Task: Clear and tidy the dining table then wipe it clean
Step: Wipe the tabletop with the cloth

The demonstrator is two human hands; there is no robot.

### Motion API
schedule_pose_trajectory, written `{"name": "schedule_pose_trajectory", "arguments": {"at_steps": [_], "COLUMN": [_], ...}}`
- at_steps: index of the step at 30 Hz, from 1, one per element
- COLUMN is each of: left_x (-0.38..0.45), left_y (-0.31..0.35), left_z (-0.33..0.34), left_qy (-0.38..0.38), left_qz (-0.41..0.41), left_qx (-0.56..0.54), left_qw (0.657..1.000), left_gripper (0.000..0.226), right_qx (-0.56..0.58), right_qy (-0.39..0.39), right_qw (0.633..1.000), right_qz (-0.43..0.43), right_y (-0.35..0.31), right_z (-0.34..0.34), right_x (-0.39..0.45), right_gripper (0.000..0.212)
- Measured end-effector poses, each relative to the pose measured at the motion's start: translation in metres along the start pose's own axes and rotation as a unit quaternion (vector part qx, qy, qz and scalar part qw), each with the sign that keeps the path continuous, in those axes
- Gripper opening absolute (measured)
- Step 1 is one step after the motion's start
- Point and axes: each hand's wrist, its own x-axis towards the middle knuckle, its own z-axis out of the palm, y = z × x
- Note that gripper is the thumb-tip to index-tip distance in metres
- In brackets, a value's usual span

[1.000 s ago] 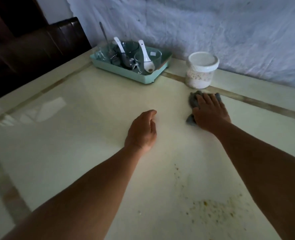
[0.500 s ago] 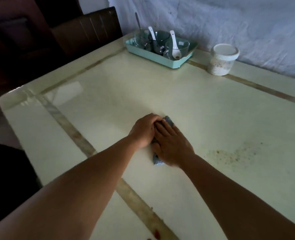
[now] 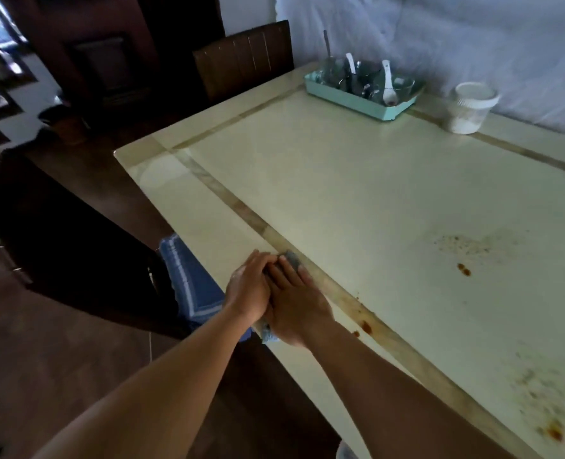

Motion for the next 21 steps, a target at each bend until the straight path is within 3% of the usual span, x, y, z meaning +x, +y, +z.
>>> {"name": "schedule_pose_trajectory", "arguments": {"at_steps": [5, 10, 15, 21], "left_x": [-0.027, -0.016, 0.015, 0.073], "left_y": [-0.002, 0.012, 0.058, 0.113], "left_z": [0.003, 0.019, 0.055, 0.100], "left_qy": [0.030, 0.044, 0.017, -0.015], "left_qz": [-0.050, -0.013, 0.014, 0.072], "left_qx": [-0.061, -0.026, -0.081, -0.012], "left_qw": [0.996, 0.999, 0.996, 0.997], "left_gripper": [0.043, 0.043, 0.033, 0.044], "right_qx": [-0.010, 0.006, 0.031, 0.047], "right_qy": [-0.014, 0.013, 0.046, 0.064], "right_qw": [0.999, 0.999, 0.998, 0.993], "right_qz": [-0.037, -0.044, 0.010, 0.084], "right_y": [-0.010, 0.018, 0.092, 0.184], "right_z": [0.003, 0.000, -0.010, -0.030], "right_x": [-0.019, -0.019, -0.017, -0.009], "right_gripper": [0.073, 0.068, 0.064, 0.058]}}
